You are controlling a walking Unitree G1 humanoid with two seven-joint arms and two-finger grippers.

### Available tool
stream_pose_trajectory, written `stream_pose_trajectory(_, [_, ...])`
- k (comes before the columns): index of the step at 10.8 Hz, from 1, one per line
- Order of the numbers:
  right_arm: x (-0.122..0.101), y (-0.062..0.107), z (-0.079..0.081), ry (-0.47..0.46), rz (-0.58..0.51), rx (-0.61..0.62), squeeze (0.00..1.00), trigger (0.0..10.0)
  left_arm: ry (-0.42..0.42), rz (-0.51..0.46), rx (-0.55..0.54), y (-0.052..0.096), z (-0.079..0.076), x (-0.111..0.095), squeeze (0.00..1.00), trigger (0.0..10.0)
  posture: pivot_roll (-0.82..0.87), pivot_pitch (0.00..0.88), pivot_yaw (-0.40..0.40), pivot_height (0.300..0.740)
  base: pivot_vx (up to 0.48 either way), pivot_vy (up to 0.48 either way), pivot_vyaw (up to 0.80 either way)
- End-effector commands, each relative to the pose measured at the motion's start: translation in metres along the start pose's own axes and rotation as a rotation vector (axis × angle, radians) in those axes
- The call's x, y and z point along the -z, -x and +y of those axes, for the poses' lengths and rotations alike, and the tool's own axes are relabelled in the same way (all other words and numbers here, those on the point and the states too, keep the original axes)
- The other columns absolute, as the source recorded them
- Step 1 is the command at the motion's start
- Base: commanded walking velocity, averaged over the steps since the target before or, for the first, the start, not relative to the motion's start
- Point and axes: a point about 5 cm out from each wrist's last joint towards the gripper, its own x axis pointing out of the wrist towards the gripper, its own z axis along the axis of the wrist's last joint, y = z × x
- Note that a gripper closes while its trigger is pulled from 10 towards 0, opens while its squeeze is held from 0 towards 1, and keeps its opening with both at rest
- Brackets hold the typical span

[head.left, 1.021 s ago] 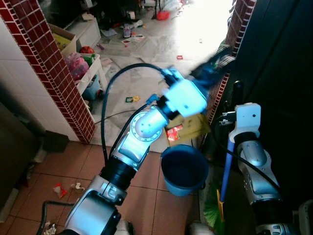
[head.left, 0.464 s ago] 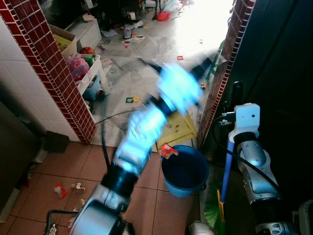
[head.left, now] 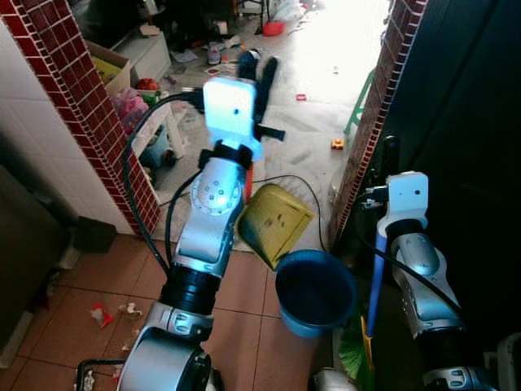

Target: Sweep floor

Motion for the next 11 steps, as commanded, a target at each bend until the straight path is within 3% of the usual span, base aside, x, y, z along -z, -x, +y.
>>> stream_pose_trajectory(1, [-0.009,-0.005,0.0,0.006,-0.042,-0.003,0.0,10.0,0.051,-0.099,0.031,-0.016,-0.021,-0.027,0.0,10.0,-0.14,0.002,0.036,0.74,0.0,0.0,0.0])
stream_pose_trajectory(4, [-0.007,-0.004,0.002,-0.001,-0.04,0.003,0.0,10.0,0.107,-0.153,0.012,-0.031,-0.021,-0.051,0.0,10.0,-0.13,0.002,0.042,0.74,0.0,0.0,0.0])
stream_pose_trajectory(6, [-0.008,-0.005,0.004,-0.009,-0.043,0.0,0.0,10.0,0.193,-0.124,0.053,-0.032,-0.043,-0.053,0.0,10.0,-0.13,0.0,0.045,0.74,0.0,0.0,0.0])
stream_pose_trajectory(7, [-0.009,-0.006,0.005,-0.011,-0.044,0.001,0.0,10.0,0.197,-0.117,0.071,-0.031,-0.047,-0.052,0.0,10.0,-0.13,0.0,0.046,0.74,0.0,0.0,0.0])
stream_pose_trajectory(8, [-0.009,-0.006,0.004,-0.011,-0.045,0.001,0.0,10.0,0.164,-0.119,0.074,-0.032,-0.043,-0.051,0.0,10.0,-0.13,0.0,0.047,0.74,0.0,0.0,0.0])
stream_pose_trajectory(10, [-0.007,-0.005,0.003,-0.009,-0.043,0.005,0.0,10.0,-0.033,-0.168,0.066,-0.035,-0.014,-0.047,0.0,10.0,-0.13,0.0,0.051,0.74,0.0,0.0,0.0])
stream_pose_trajectory(11, [-0.007,-0.005,0.003,-0.009,-0.044,0.005,0.0,10.0,-0.131,-0.164,0.029,-0.035,0.012,-0.042,0.0,10.0,-0.13,0.0,0.05,0.74,0.0,0.0,0.0])
